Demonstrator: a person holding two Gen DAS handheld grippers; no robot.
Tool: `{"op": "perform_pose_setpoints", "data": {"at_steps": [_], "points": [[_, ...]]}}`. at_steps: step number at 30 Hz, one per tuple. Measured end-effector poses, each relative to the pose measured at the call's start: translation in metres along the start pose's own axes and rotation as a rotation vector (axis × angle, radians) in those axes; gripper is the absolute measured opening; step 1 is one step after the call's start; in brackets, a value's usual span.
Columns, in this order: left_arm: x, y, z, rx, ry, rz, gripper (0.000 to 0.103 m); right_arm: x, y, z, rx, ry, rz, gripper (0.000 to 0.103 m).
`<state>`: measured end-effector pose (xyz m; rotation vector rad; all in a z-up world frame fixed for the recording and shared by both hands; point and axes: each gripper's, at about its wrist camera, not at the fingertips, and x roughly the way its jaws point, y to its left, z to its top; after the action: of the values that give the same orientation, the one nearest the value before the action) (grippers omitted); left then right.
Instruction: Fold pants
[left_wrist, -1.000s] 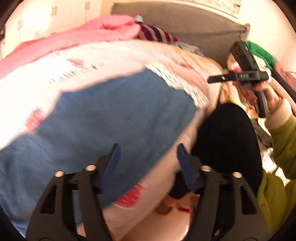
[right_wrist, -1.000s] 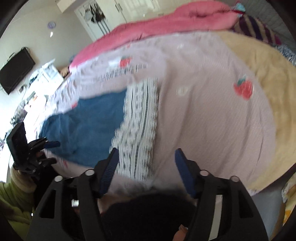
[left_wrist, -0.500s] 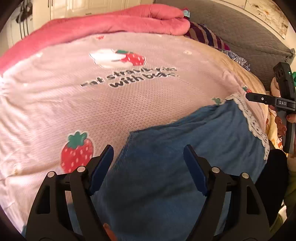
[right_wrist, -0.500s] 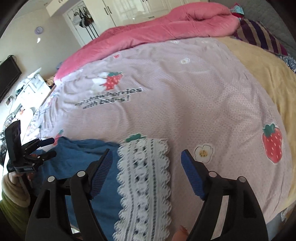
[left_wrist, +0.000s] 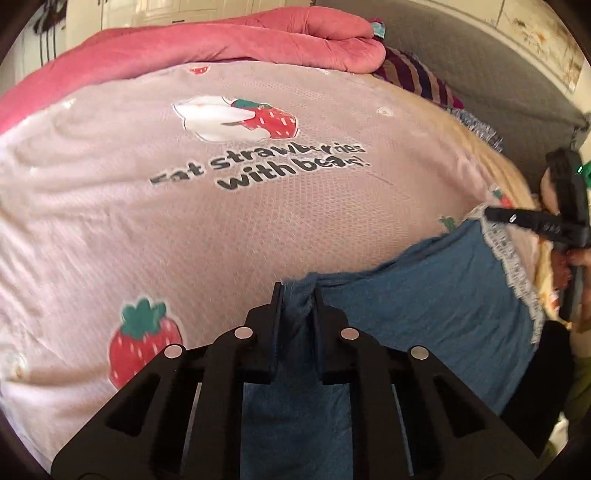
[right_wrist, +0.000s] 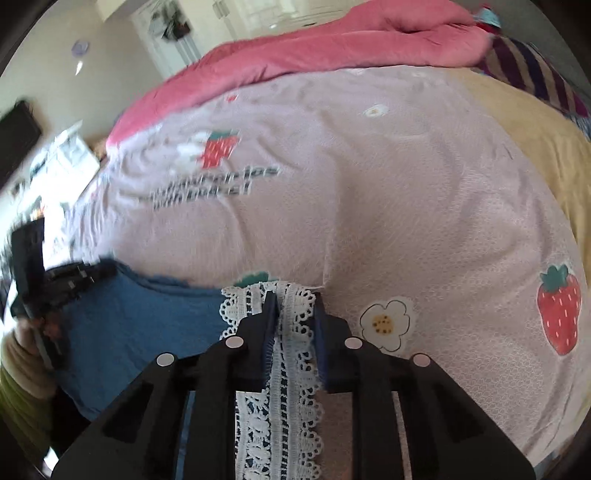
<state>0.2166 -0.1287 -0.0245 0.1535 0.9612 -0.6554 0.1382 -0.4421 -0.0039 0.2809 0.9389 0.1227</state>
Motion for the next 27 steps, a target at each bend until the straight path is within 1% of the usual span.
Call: {"op": "perform_pose_setpoints", "data": {"at_steps": [1,2,4,6,8,9,10,11,12,13,14,15,16,17,18,19,21,23,27], "points": [[0.002,-0.001,0.001,0.008,-0.002,0.008,0.006,0.001,0.000,0.001,-0.008,-0.002,-0.020,0.014],[0.005,-0.002,0.003,0.012,0.000,0.015,0.006,0.004,-0.001,0.001,-0.006,0.002,-0.022,0.014],[0.013,-0.001,0.002,0.018,0.009,0.037,0.006,0.013,-0.001,0.000,-0.009,0.026,-0.044,0.014],[0.020,0.000,-0.001,0.019,0.021,0.037,0.006,0.024,0.000,-0.005,-0.029,0.055,-0.073,0.015],[0.021,0.002,-0.002,0.016,0.010,0.050,0.016,0.026,0.000,-0.007,-0.034,0.053,-0.085,0.020],[0.019,0.005,-0.002,0.003,0.004,0.049,0.019,0.022,-0.002,-0.007,-0.023,0.037,-0.084,0.027],[0.015,0.009,-0.001,-0.018,-0.009,0.044,0.025,0.015,-0.005,-0.008,0.001,0.016,-0.078,0.033],[0.009,0.012,-0.001,-0.036,-0.030,0.040,0.032,0.009,-0.007,-0.010,0.019,-0.005,-0.067,0.045],[0.000,0.016,-0.001,-0.051,-0.053,0.039,0.035,-0.004,-0.010,-0.013,0.045,-0.047,-0.050,0.050],[-0.011,0.019,-0.001,-0.066,-0.078,0.046,0.042,-0.014,-0.011,-0.016,0.056,-0.079,-0.045,0.050],[-0.021,0.022,-0.002,-0.078,-0.098,0.053,0.052,-0.026,-0.010,-0.019,0.058,-0.111,-0.045,0.053],[-0.037,0.025,-0.004,-0.093,-0.133,0.066,0.056,-0.040,-0.007,-0.026,0.055,-0.145,-0.047,0.058],[-0.058,0.029,-0.008,-0.109,-0.177,0.082,0.061,-0.050,-0.004,-0.032,0.054,-0.168,-0.043,0.060],[-0.069,0.031,-0.010,-0.119,-0.195,0.089,0.066,-0.059,0.000,-0.039,0.053,-0.184,-0.028,0.066],[-0.091,0.035,-0.016,-0.143,-0.224,0.106,0.069,-0.068,0.004,-0.052,0.053,-0.188,-0.005,0.070],[-0.107,0.039,-0.022,-0.164,-0.251,0.119,0.073,-0.071,0.008,-0.061,0.051,-0.182,0.002,0.071],[-0.136,0.043,-0.036,-0.207,-0.298,0.128,0.078,-0.075,0.015,-0.084,0.041,-0.148,-0.005,0.072],[-0.163,0.044,-0.060,-0.239,-0.332,0.145,0.086,-0.079,0.021,-0.101,0.029,-0.139,-0.008,0.072],[-0.199,0.043,-0.108,-0.265,-0.353,0.246,0.093,-0.083,0.029,-0.121,0.014,-0.119,-0.005,0.073]]}}
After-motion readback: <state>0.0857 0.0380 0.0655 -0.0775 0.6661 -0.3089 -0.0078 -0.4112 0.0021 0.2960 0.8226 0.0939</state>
